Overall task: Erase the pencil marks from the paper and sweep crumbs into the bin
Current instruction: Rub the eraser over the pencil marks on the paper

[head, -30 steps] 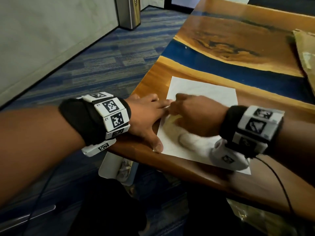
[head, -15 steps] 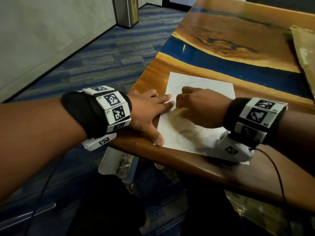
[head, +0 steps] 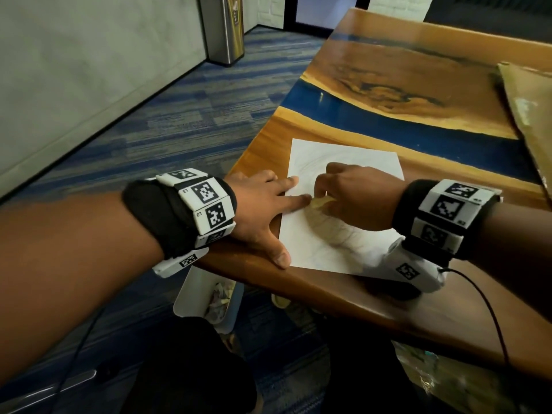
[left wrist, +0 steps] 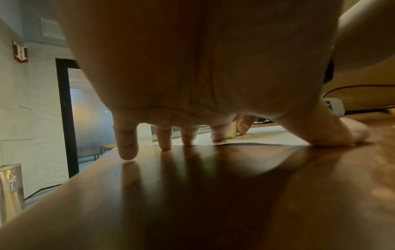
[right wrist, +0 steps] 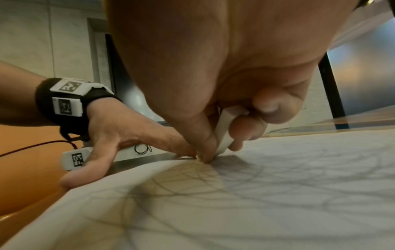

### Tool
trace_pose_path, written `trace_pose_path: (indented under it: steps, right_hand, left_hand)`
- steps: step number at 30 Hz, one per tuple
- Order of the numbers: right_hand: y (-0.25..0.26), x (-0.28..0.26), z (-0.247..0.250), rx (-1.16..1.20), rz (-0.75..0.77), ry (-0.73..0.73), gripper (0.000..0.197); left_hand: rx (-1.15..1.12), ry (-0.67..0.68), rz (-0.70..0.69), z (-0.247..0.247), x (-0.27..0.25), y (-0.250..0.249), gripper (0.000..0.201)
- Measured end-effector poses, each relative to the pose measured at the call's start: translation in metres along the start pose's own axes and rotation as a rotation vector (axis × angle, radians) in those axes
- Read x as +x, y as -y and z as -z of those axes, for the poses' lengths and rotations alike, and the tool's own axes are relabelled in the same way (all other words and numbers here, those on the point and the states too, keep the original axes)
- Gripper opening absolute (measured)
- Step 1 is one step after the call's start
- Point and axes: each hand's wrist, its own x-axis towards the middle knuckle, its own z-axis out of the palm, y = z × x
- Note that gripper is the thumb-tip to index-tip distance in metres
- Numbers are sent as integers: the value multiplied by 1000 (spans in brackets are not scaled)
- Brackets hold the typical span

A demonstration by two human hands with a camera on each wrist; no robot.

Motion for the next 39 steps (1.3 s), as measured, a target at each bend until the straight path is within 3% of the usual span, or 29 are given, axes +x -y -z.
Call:
trace_pose_path:
  steps: [2,6,10,12,15,16,20,24,25,29,34,37,39]
  right_hand:
    - [11,-9,2,1,54,-2,34]
    - [38,-30,-1,41,321,58,31]
    - [7,-9,6,4,36,11,32]
    - [11,-13,3,5,73,10,32]
    - [34,-28,-3,61,306,70,33]
    - [31,-25,-1,59,303,72,33]
    - [5,-7,3,10,55,-13,32]
    - [36,-35,-4,23,360,82,32]
    - [35,-34,-2,30,372,85,32]
    - [9,-10,3,49,64,9,31]
    - [34,-34,-4,128,334,116,25]
    - [8,-17,2,80,111,41,25]
    - [6,-17,-1,72,64,10,26]
  left_hand:
    - [-16,3,3,-2,0,1,124]
    - [-96,26,0,-2,-4,2,121]
    - [-57,29,8,-3,-2,1,125]
    - [-63,34,5,-2,0,2,126]
    - [-113,56,-5,-3,0,5,122]
    - [-112,54,-6,-3,-1,5,123]
    - [-67,46,1,-3,0,2,126]
    - [-101,73,-1,-1,0,3,126]
    - [-98,79,0,-1,0,2,126]
    - [-84,97,15,1,-1,0,129]
    - [-86,110,10,4,-2,0,130]
    - [-55,118,14,7,-1,-3,132]
    - [-51,127,13,9,-2,-5,134]
